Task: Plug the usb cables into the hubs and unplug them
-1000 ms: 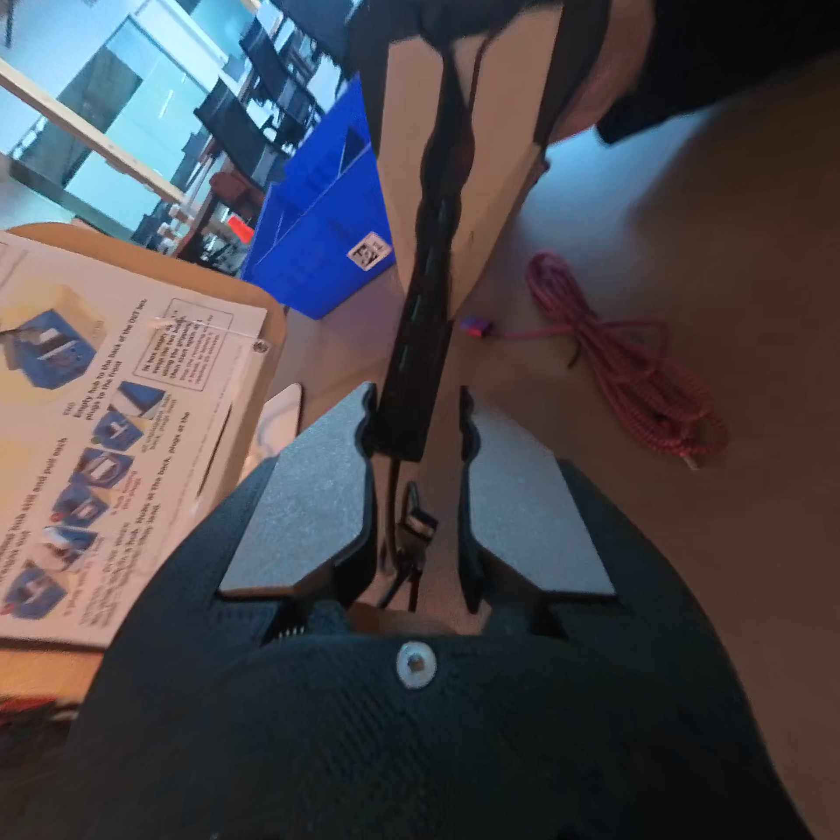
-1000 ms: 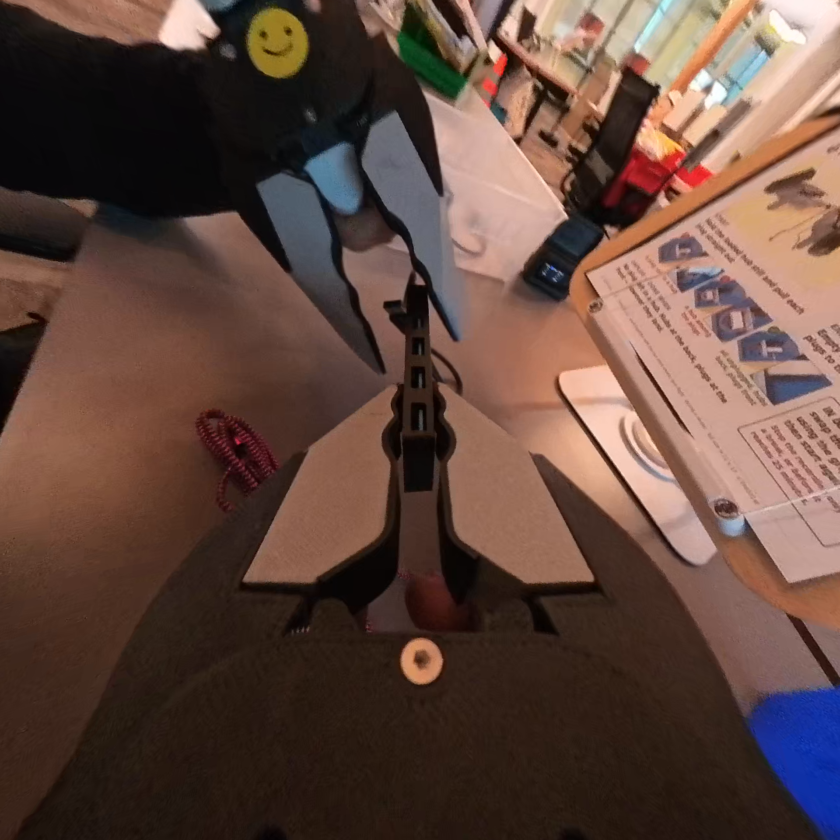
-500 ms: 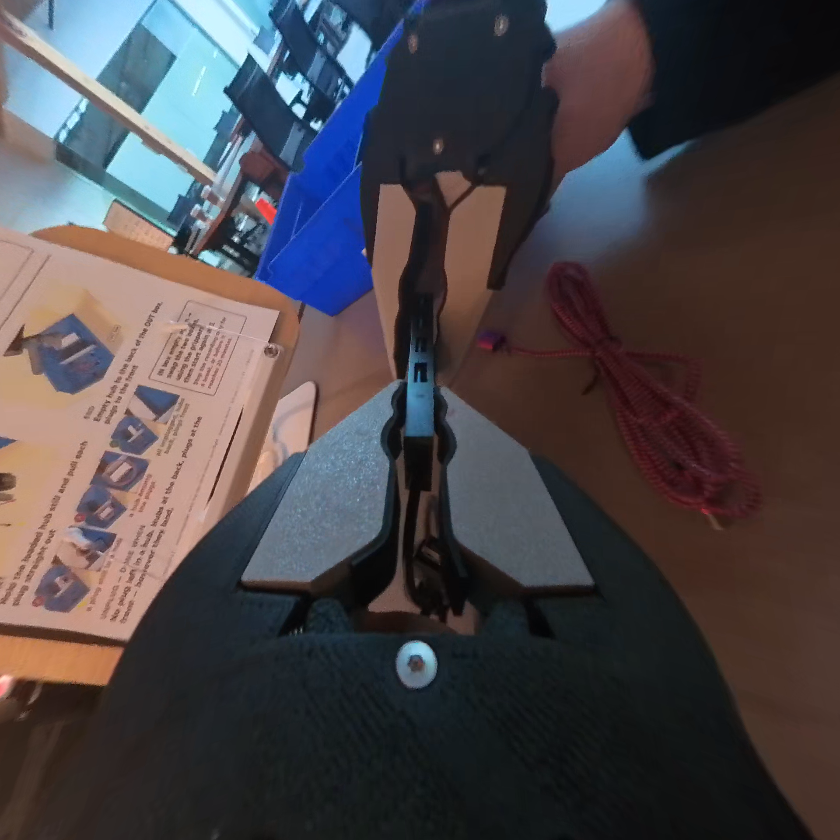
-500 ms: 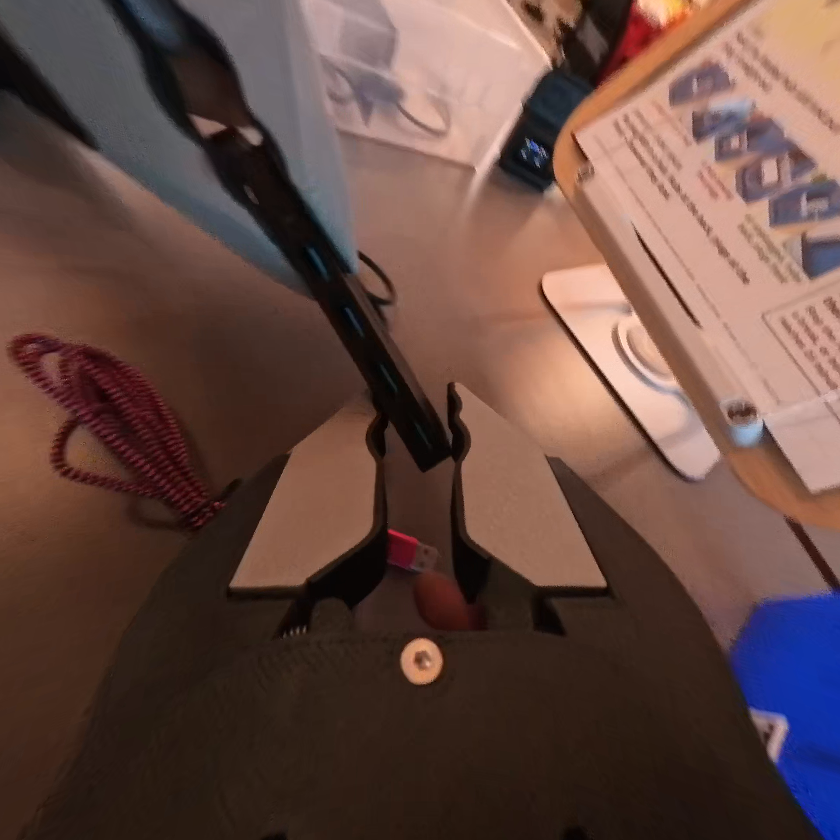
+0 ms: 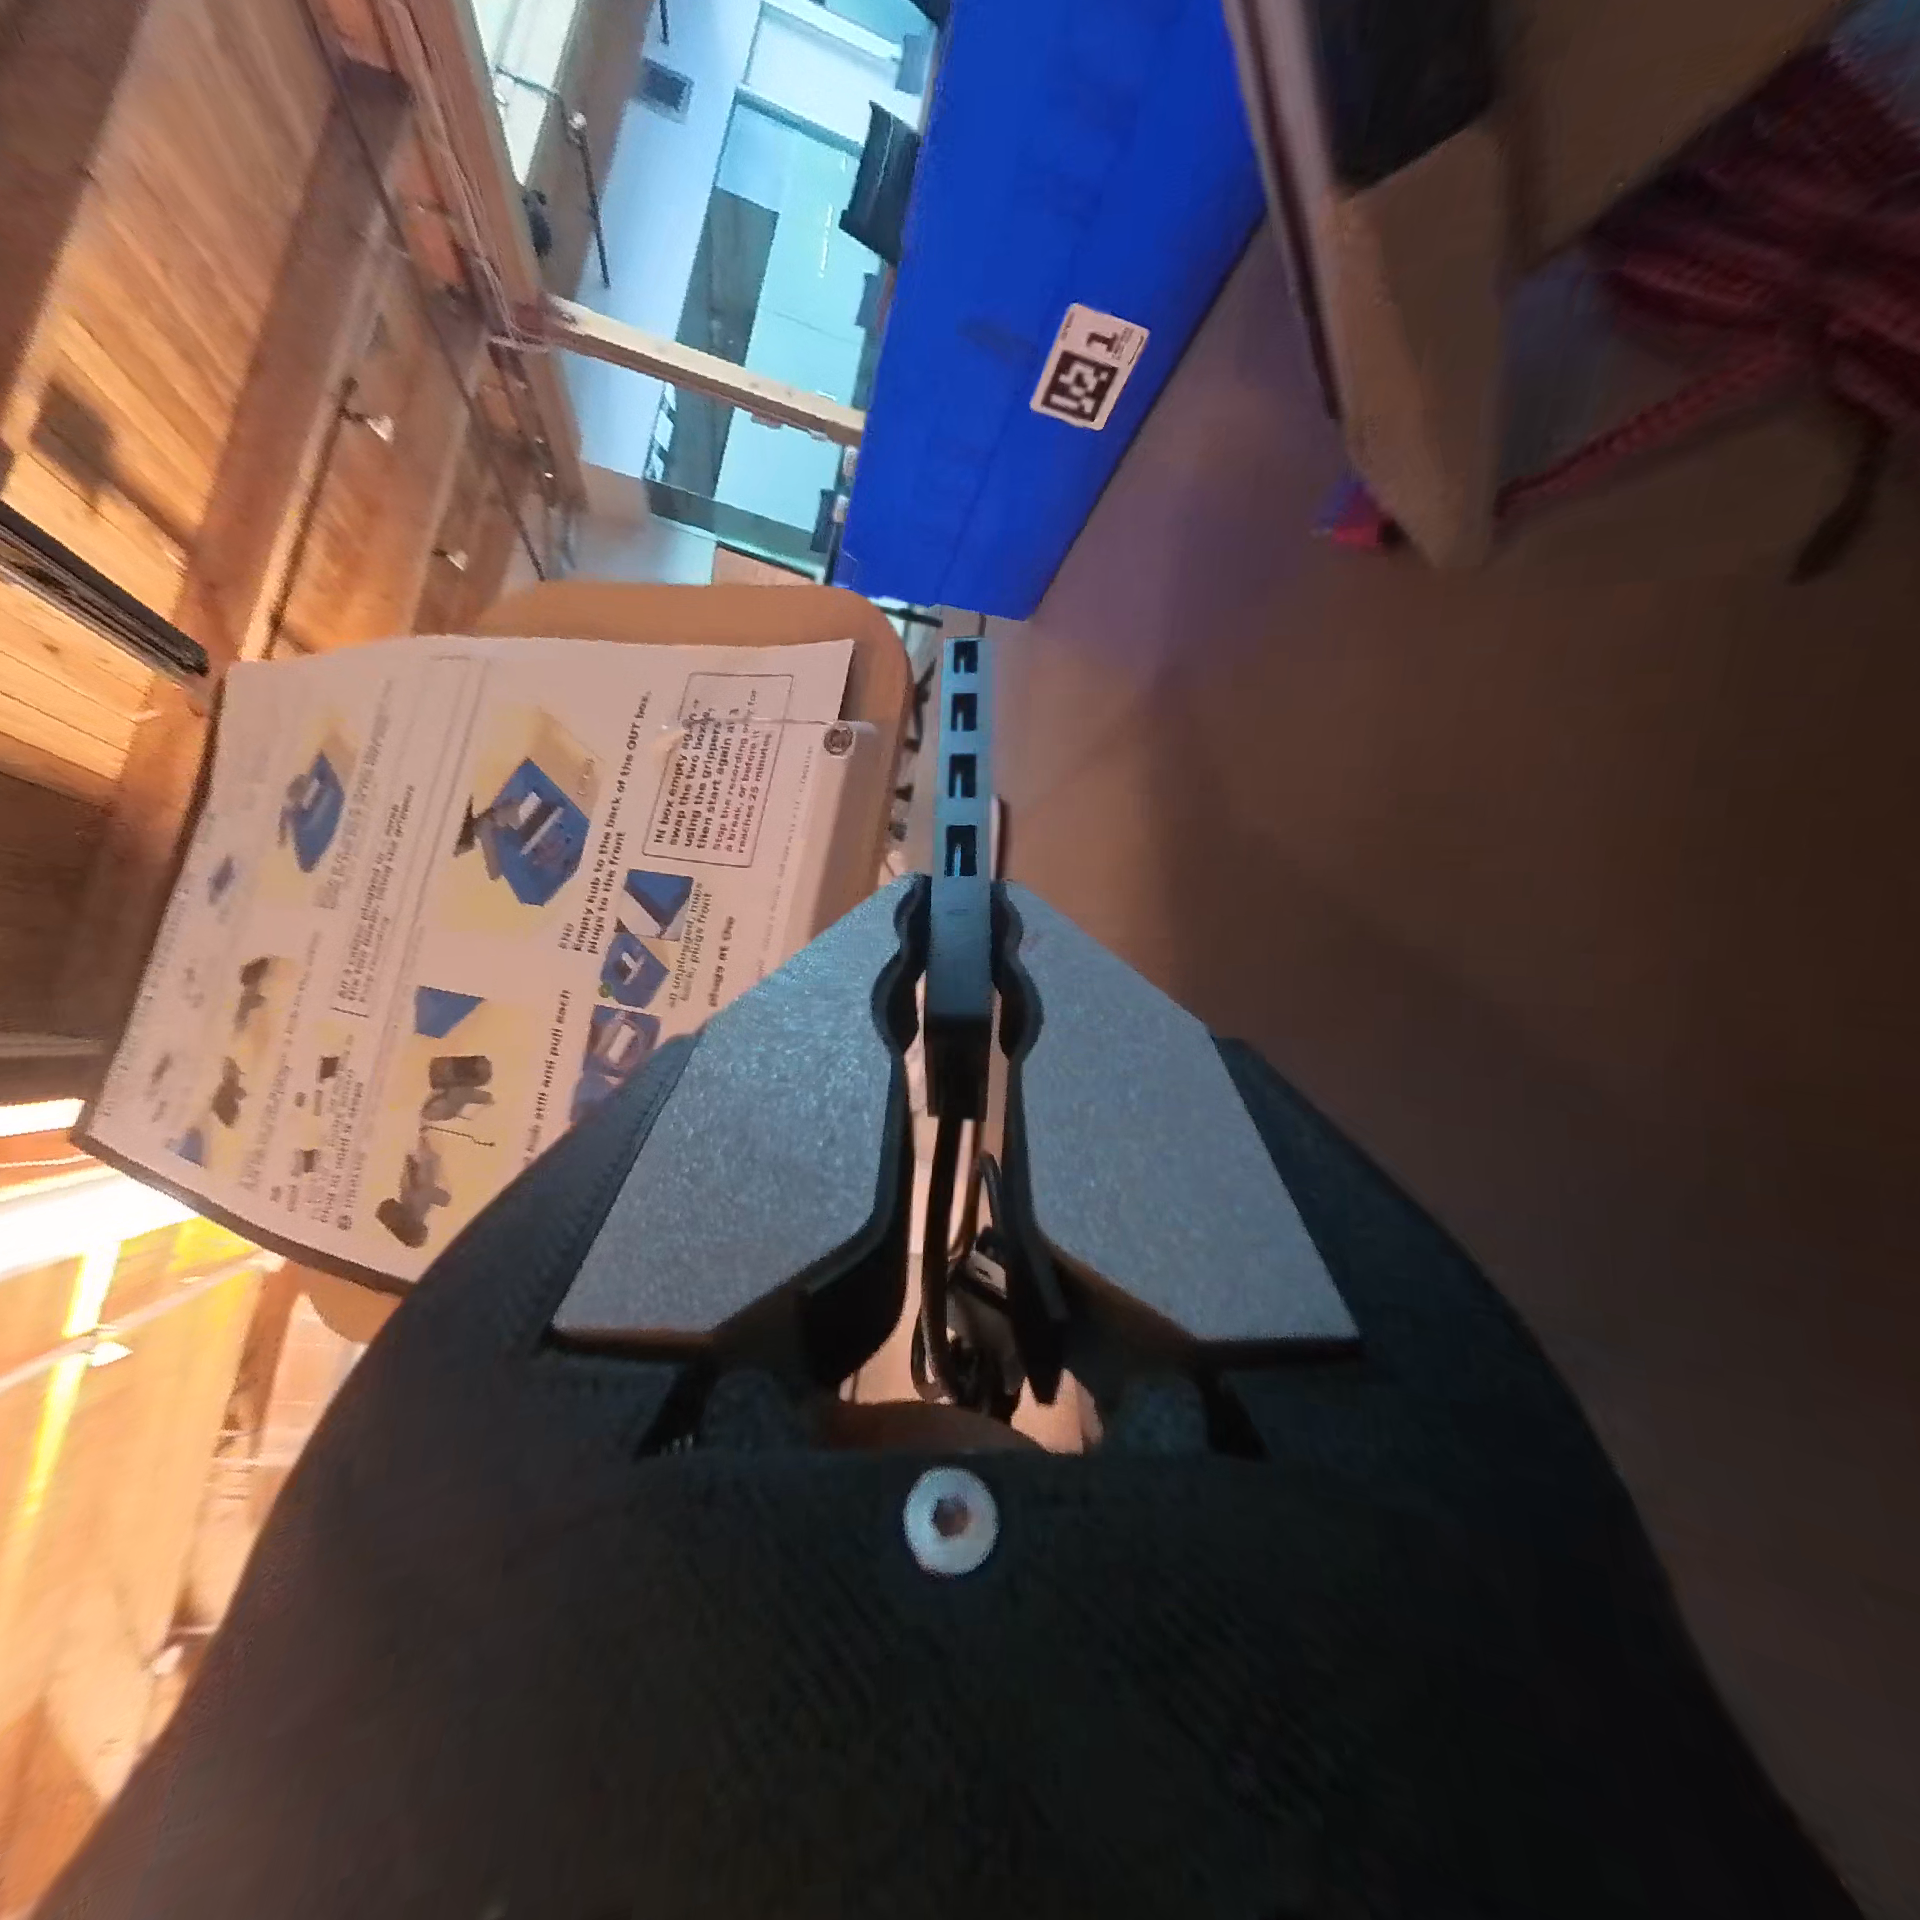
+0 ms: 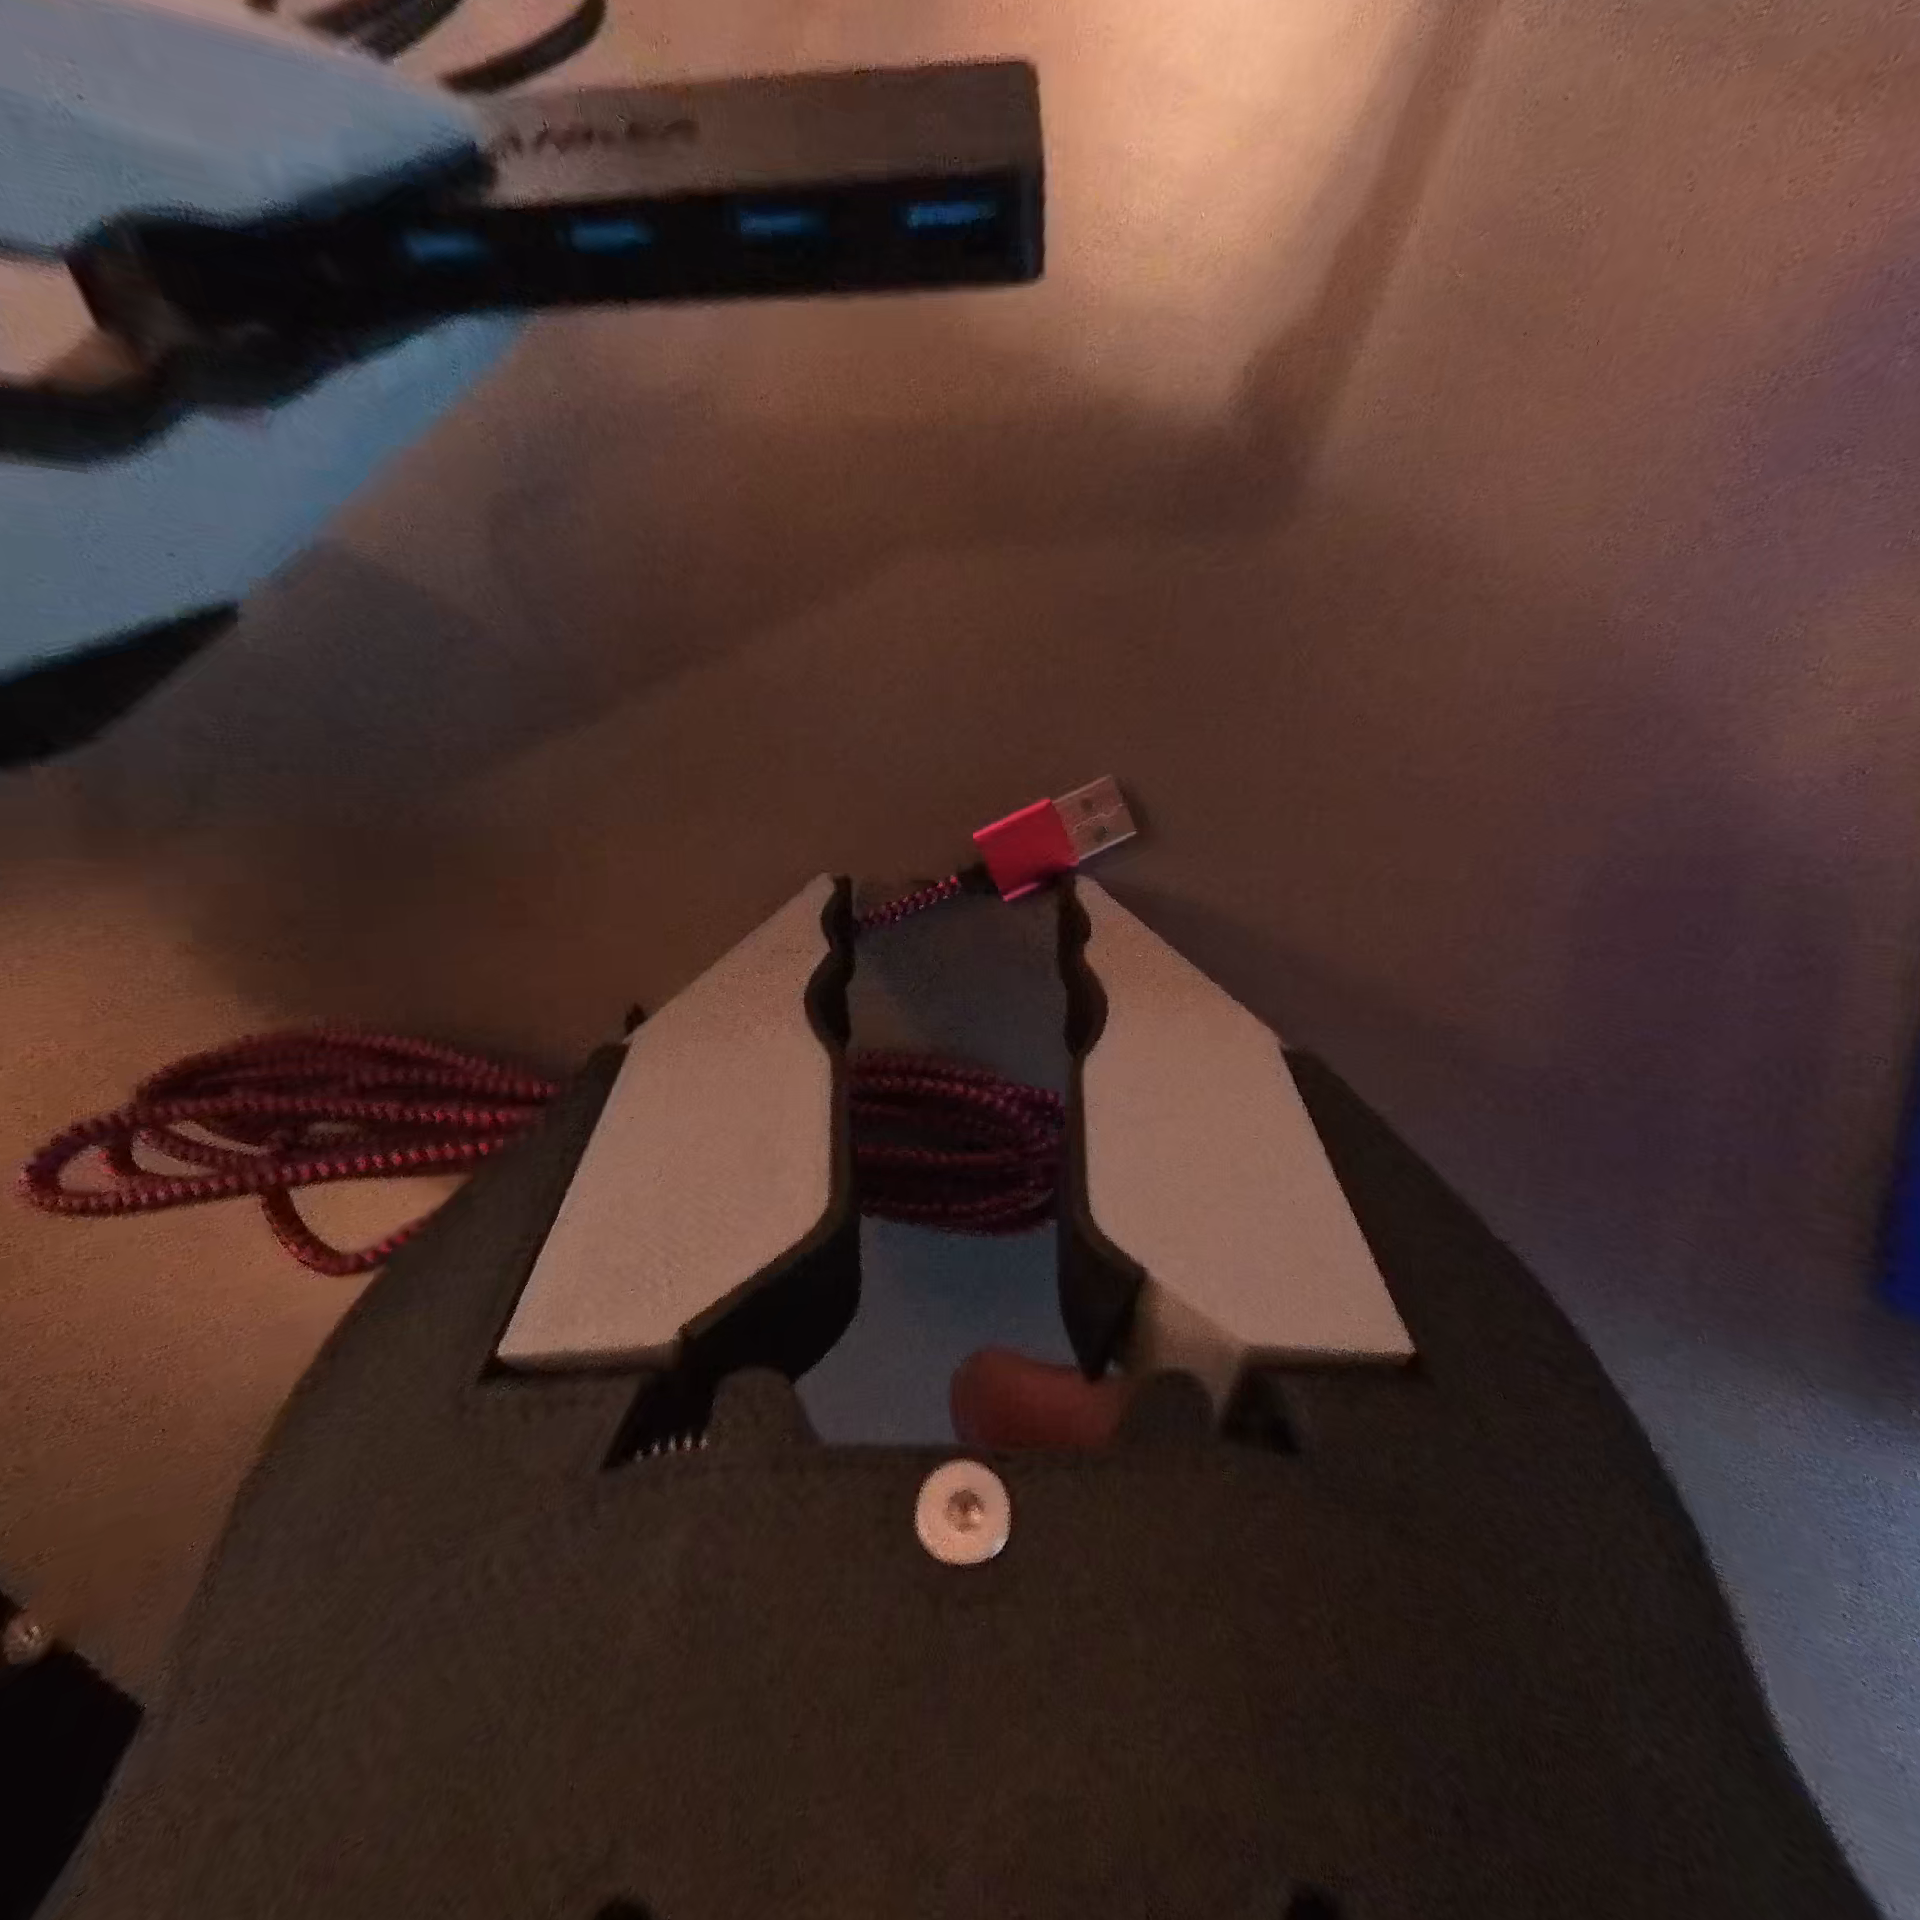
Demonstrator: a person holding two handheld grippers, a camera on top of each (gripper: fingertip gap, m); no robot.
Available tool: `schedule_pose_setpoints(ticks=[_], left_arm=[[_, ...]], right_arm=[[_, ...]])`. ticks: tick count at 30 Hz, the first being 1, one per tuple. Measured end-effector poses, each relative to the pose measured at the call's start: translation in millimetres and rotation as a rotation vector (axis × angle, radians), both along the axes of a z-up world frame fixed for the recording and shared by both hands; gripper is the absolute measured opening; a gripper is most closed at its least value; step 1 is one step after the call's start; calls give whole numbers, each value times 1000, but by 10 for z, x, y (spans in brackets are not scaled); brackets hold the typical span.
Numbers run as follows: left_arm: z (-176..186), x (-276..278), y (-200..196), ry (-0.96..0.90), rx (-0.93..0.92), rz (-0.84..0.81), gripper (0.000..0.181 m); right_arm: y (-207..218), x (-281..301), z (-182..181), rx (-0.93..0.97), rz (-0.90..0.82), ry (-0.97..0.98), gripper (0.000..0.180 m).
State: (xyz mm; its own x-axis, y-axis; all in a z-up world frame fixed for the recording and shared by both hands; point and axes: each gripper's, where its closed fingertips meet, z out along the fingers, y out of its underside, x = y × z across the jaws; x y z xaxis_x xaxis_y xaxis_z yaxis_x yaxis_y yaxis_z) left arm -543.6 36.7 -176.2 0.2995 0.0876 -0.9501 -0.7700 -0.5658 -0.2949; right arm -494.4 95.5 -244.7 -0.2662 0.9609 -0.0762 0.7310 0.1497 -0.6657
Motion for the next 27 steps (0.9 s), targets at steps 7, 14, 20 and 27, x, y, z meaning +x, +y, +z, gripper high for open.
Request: schedule_pose_setpoints(ticks=[7, 14, 20, 27], left_arm=[[-37, 1, -34, 107, -27, 34, 8], [-227, -149, -136, 86, -109, 75, 8], [-351, -253, -161, 37, -174, 132, 8], [-284, -268, -239, -29, -150, 166, 8]], right_arm=[[-172, -127, 90, 60, 137, 106, 0], [-231, 3, 215, 38, 225, 61, 0], [-535, 267, 314, -268, 140, -14, 35], [-777, 156, 51, -67, 112, -15, 57]])
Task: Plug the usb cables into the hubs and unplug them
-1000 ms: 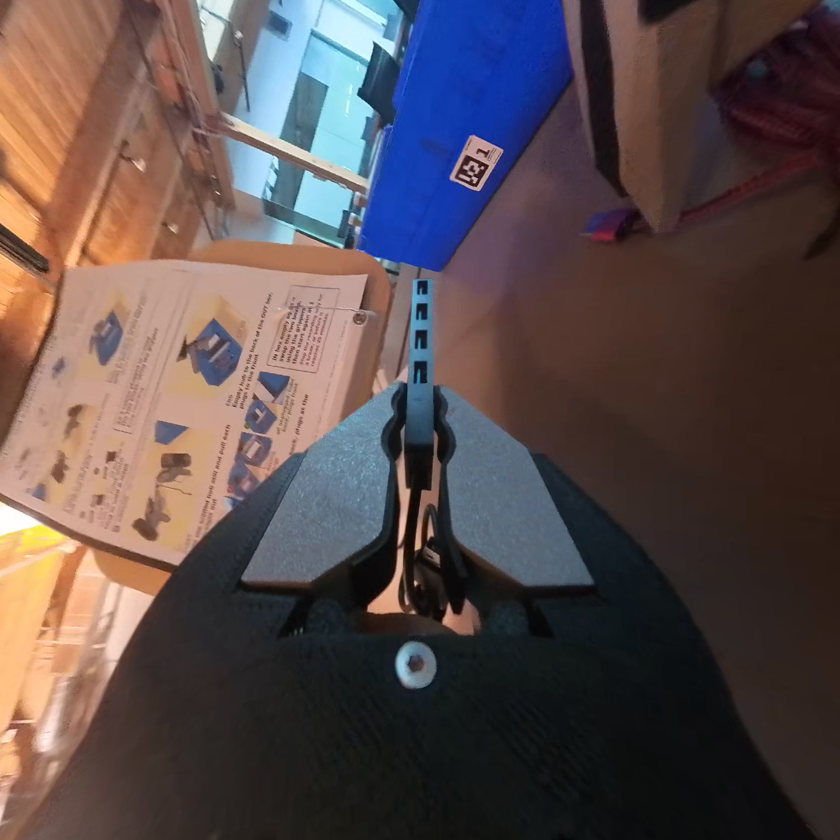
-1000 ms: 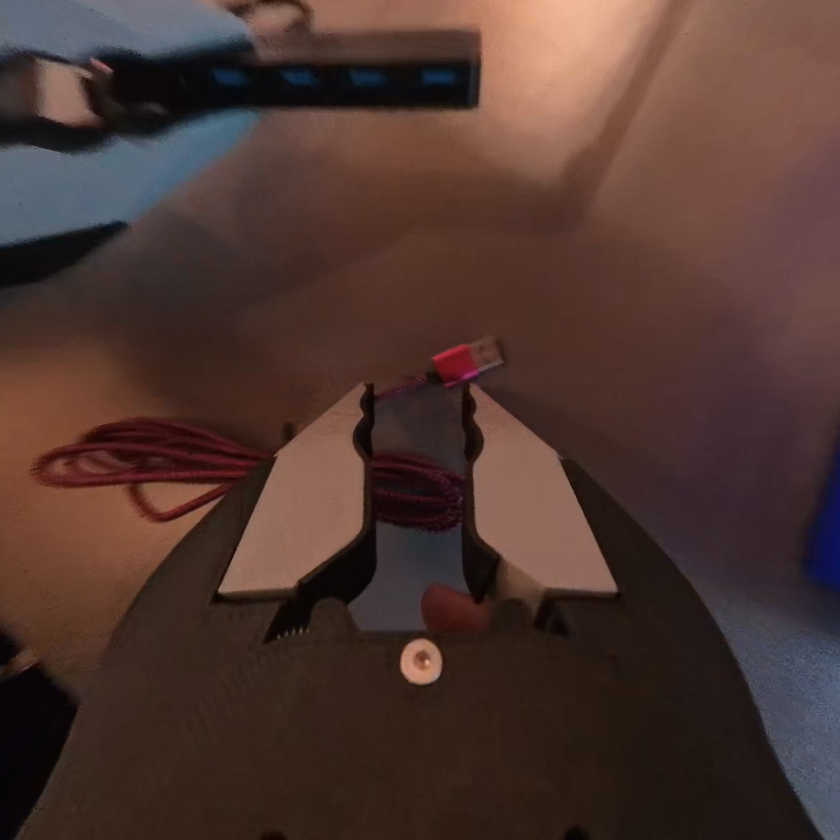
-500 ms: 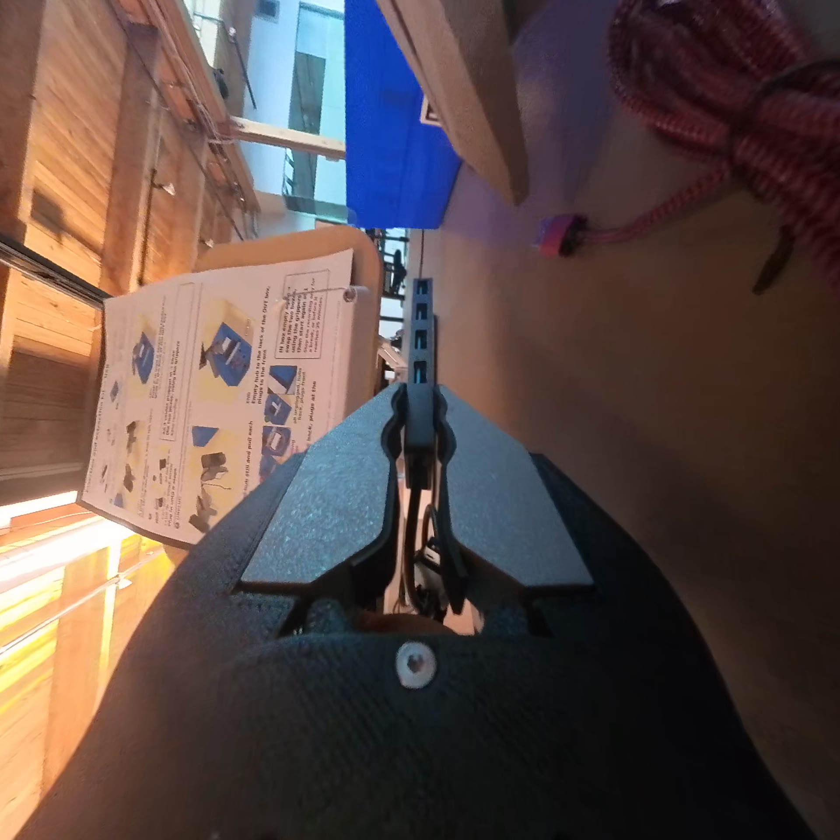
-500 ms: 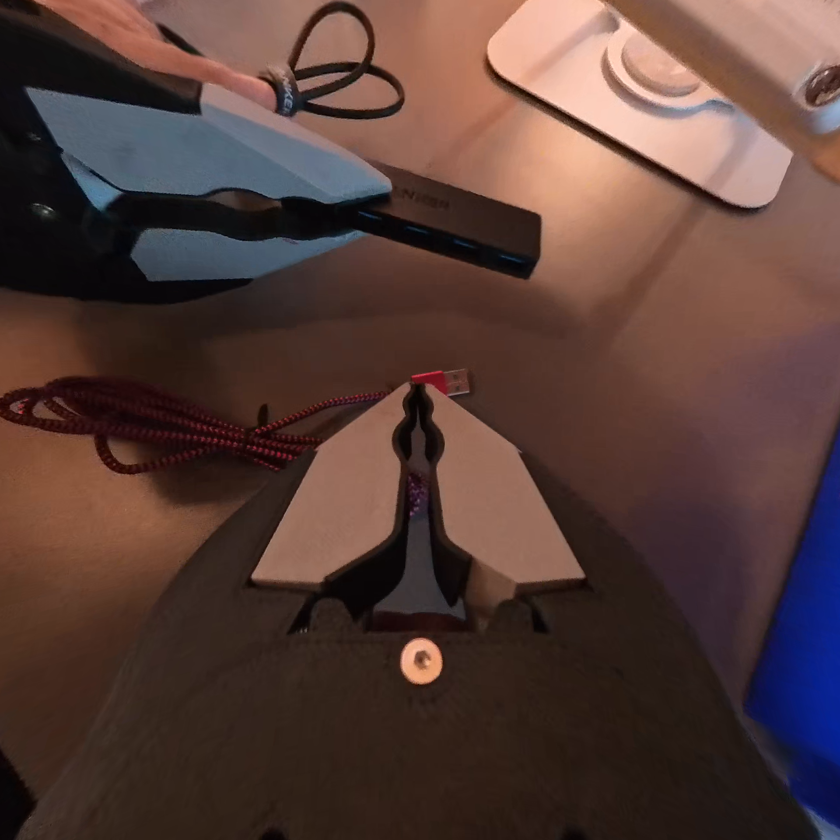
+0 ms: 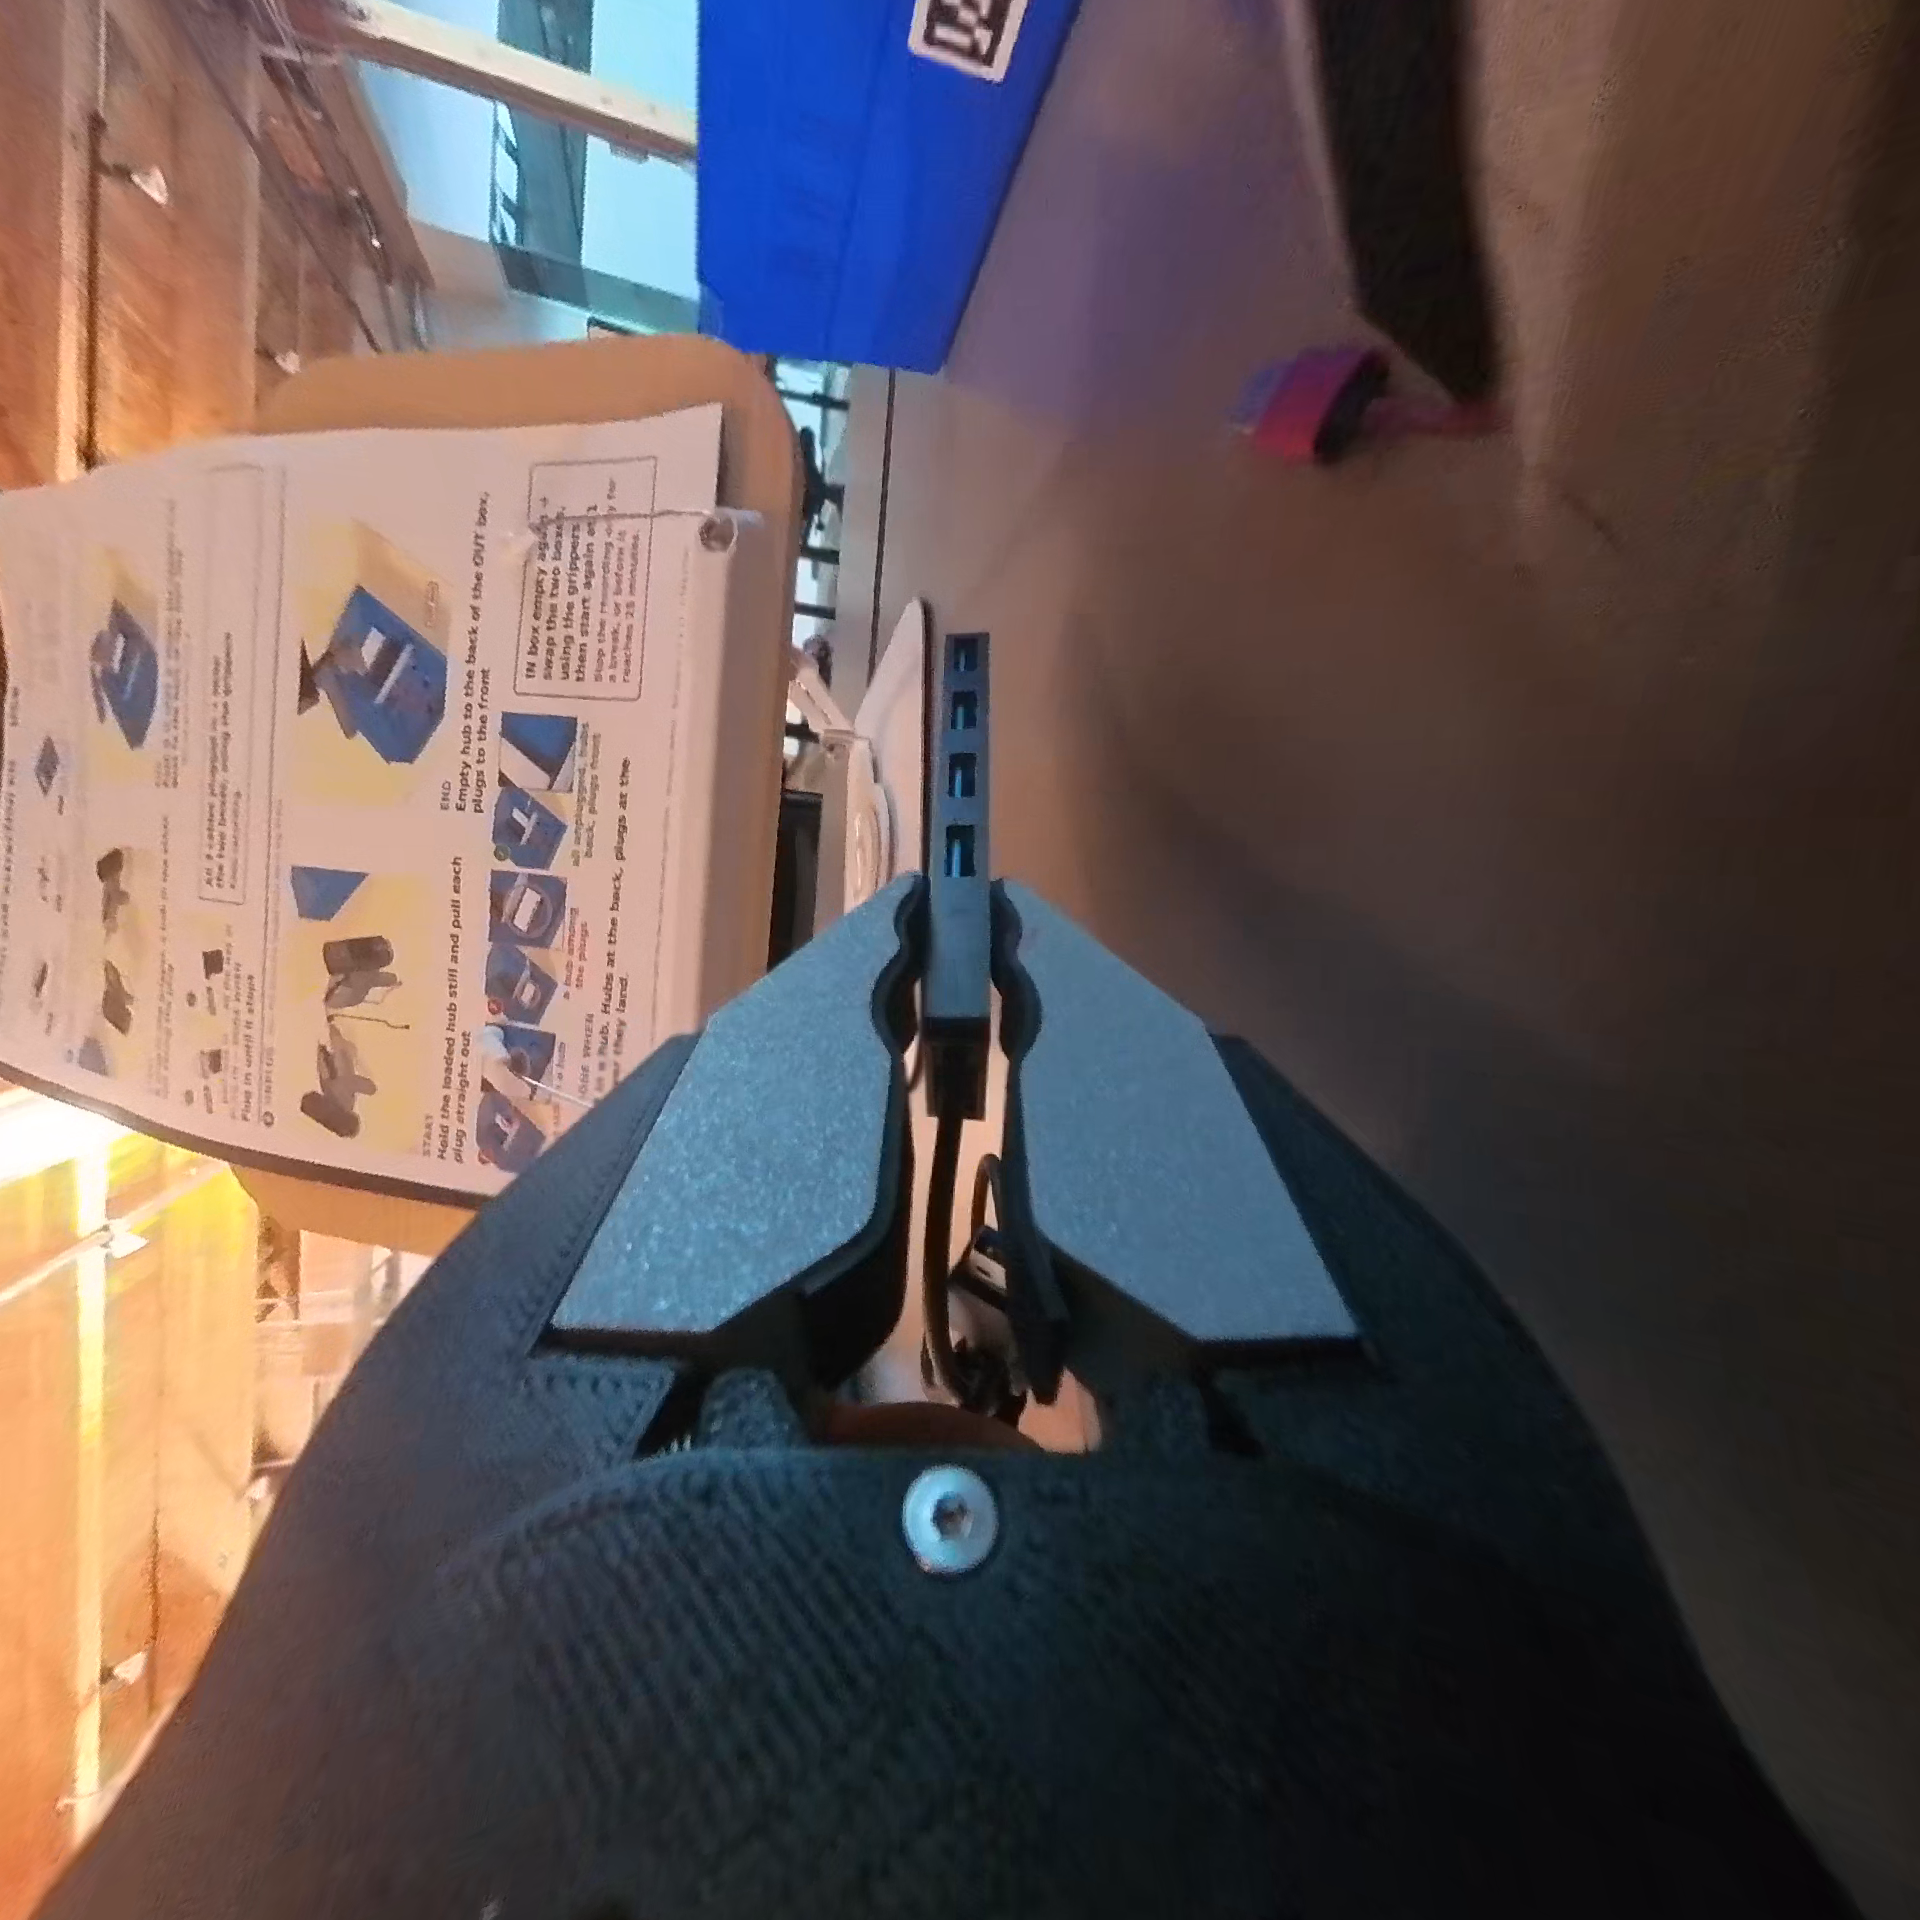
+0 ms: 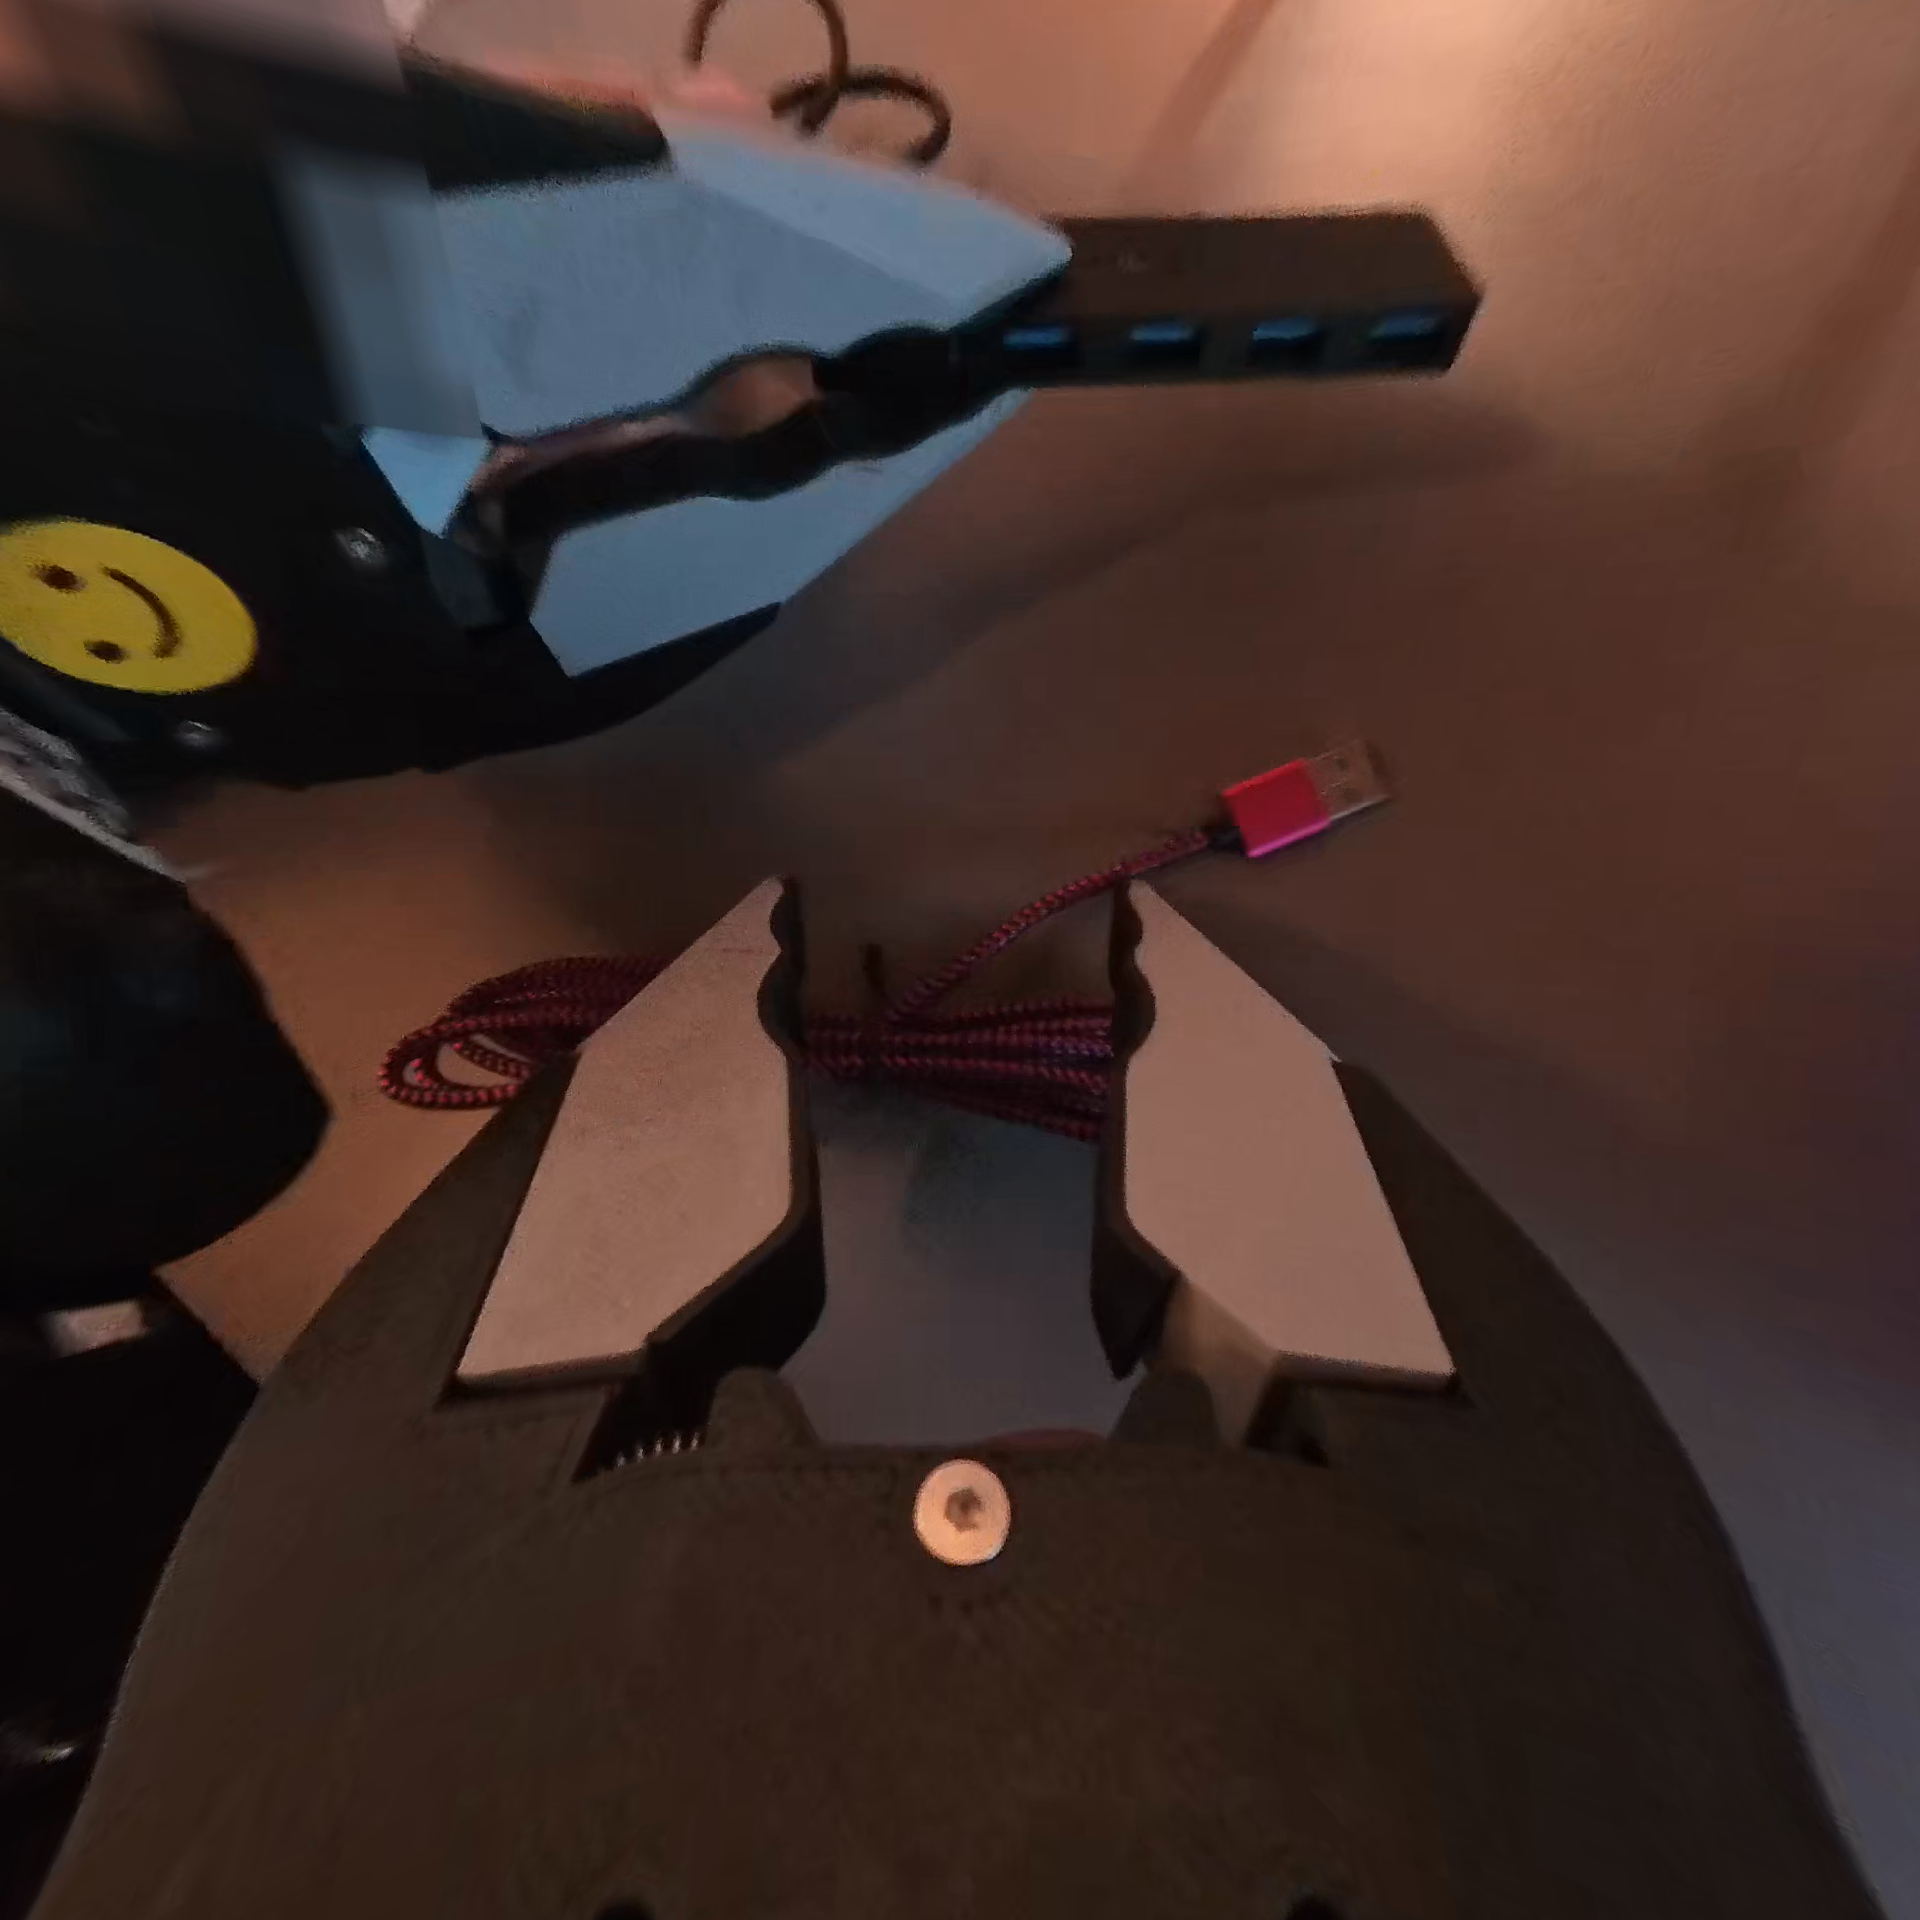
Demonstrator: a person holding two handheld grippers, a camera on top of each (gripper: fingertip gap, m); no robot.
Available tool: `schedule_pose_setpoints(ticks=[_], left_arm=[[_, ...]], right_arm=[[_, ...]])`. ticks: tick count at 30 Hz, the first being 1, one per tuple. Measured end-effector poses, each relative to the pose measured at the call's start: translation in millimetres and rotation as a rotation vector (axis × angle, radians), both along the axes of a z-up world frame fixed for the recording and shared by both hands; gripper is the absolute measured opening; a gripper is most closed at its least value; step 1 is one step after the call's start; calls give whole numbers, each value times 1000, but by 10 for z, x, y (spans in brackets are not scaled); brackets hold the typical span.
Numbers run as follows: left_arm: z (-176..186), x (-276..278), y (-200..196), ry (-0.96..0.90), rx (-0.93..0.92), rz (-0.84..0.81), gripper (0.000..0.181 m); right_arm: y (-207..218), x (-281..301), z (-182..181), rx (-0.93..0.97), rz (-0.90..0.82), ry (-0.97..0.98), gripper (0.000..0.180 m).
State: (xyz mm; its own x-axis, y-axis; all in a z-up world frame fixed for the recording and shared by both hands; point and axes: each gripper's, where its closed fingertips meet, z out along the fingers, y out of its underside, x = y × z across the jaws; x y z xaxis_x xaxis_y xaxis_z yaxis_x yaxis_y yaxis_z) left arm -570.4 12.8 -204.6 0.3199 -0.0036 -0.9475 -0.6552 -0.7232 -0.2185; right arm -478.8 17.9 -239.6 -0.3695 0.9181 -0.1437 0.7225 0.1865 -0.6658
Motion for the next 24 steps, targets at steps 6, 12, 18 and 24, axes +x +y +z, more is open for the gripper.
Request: schedule_pose_setpoints(ticks=[6, 12, 18, 24], left_arm=[[15, 6, -104, -71, 37, 5, 8], [-11, 2, -101, -90, 32, 1, 8], [42, 70, -80, -50, 47, -58, 8], [-52, 130, -62, 2, -6, -84, 8]], right_arm=[[55, 311, -79, 270, 266, -58, 15], [596, 604, -65, 647, 699, -121, 13], [503, 369, 137, 430, 450, -94, 27], [475, 295, -10, 299, 210, -94, 26]])
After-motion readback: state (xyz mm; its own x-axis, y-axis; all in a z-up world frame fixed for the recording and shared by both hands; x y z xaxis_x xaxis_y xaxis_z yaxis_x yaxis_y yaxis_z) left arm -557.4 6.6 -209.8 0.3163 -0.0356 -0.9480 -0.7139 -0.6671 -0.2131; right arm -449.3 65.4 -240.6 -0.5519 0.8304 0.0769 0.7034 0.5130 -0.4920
